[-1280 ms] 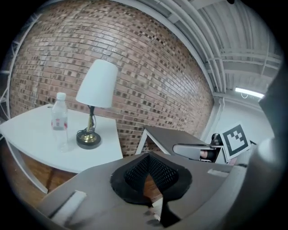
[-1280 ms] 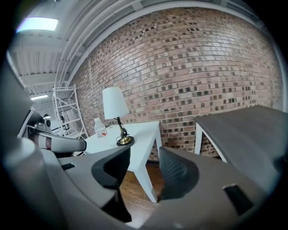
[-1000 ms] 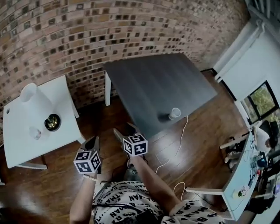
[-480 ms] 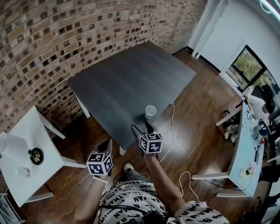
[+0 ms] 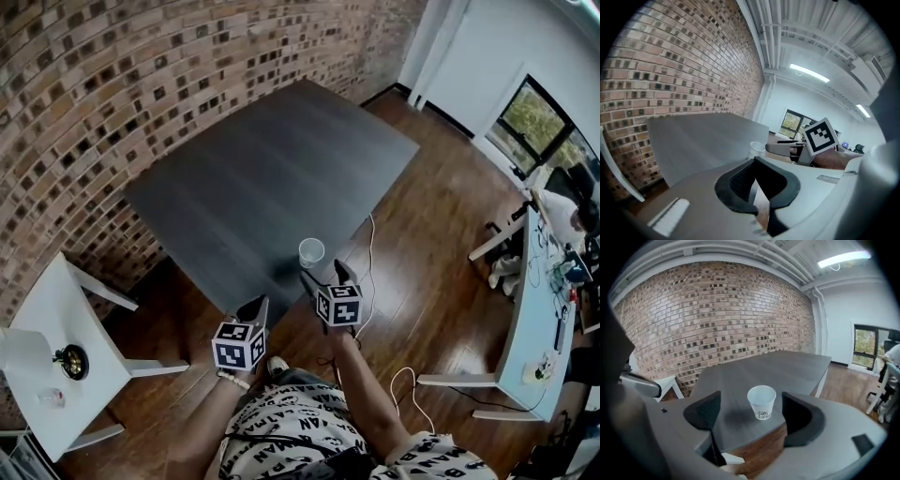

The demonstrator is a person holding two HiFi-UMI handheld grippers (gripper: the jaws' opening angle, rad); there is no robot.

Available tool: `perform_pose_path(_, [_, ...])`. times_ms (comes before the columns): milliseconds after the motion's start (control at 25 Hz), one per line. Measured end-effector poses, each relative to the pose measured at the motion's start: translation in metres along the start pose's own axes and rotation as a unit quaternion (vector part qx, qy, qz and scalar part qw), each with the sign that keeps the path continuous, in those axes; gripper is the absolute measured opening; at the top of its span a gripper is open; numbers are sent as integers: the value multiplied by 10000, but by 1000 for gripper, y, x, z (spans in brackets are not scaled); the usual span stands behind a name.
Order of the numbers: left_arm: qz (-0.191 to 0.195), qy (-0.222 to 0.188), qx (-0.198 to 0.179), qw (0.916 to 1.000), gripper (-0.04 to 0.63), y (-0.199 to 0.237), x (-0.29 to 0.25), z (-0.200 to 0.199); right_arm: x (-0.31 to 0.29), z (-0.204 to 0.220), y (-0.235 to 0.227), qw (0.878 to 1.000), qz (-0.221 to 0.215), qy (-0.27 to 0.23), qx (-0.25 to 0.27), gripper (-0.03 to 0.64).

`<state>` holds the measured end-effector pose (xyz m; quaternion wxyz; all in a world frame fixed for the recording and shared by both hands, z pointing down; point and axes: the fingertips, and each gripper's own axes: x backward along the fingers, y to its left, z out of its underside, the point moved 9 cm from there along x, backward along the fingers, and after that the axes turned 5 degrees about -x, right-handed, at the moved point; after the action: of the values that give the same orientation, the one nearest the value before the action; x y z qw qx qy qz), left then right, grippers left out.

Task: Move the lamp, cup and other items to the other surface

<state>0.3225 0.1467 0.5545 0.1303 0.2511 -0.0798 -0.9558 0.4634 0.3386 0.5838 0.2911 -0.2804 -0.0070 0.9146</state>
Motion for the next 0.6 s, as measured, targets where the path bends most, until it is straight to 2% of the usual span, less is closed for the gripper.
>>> perform_pose_path(320, [-29,183,97,9998,2,-1,-35,0,-49,8,-19,9986,-123,456,255,465])
perform_pose_path(600, [-203,301,264,9990,2,13,-46,8,-80,17,-28,9978,-131,580,278,461])
